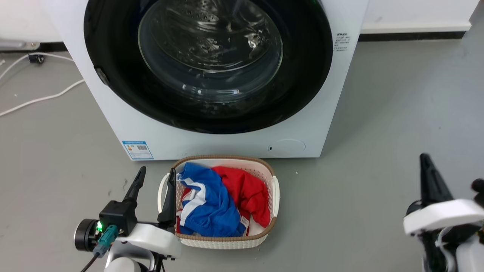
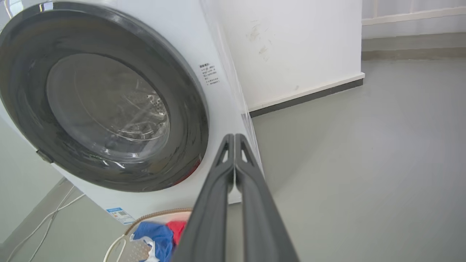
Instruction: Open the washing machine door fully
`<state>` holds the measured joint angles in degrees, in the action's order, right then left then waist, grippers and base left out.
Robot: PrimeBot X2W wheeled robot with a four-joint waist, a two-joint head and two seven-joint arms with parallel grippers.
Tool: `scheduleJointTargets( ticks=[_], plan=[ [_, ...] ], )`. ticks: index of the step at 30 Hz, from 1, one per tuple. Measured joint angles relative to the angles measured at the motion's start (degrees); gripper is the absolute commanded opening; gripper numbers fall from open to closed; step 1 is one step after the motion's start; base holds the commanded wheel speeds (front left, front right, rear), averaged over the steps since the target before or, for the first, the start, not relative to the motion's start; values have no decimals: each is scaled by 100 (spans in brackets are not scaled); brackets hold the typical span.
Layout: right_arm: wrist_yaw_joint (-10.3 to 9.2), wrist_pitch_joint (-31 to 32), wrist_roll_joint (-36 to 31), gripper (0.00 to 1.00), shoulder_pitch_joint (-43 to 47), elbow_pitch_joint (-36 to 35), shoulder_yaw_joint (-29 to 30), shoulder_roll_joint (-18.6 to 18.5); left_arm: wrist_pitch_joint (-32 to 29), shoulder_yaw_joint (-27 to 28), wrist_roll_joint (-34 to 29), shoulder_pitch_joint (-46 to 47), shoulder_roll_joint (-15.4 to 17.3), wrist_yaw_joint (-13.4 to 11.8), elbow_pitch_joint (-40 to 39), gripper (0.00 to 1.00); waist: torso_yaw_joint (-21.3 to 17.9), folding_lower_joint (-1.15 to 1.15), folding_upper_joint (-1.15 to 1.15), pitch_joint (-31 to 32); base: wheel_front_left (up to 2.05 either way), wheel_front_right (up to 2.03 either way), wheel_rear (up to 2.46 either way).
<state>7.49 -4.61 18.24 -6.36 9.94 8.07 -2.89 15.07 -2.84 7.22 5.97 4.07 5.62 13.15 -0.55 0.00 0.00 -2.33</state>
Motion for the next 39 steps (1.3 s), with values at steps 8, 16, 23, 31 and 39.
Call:
scheduleJointTargets(
  ticks=[8,16,23,31,39],
  plan=[
    [0,157,1016,0,-1056,625,1079,-7,0,21,-58,277,-32,-12,-199,100,50,1,0,-522,0,0,0],
    [0,1410,2847,0,-2579,1369,2280,-7,0,23,-96,711,-67,-7,-624,100,162,1,0,-1302,0,0,0],
    [-1,2960,4745,0,-3883,2154,3060,-3,0,-16,-102,950,-86,1,-762,100,232,1,0,-1766,0,0,0],
    [-1,4357,5278,0,-5228,2794,3322,-276,0,-67,-119,1104,-99,41,-808,100,276,1,0,-2067,0,0,0],
    [-1,5138,4579,0,-6452,3251,3025,-516,0,-110,-119,1286,-104,53,-881,100,347,1,0,-2397,0,0,0]
  ],
)
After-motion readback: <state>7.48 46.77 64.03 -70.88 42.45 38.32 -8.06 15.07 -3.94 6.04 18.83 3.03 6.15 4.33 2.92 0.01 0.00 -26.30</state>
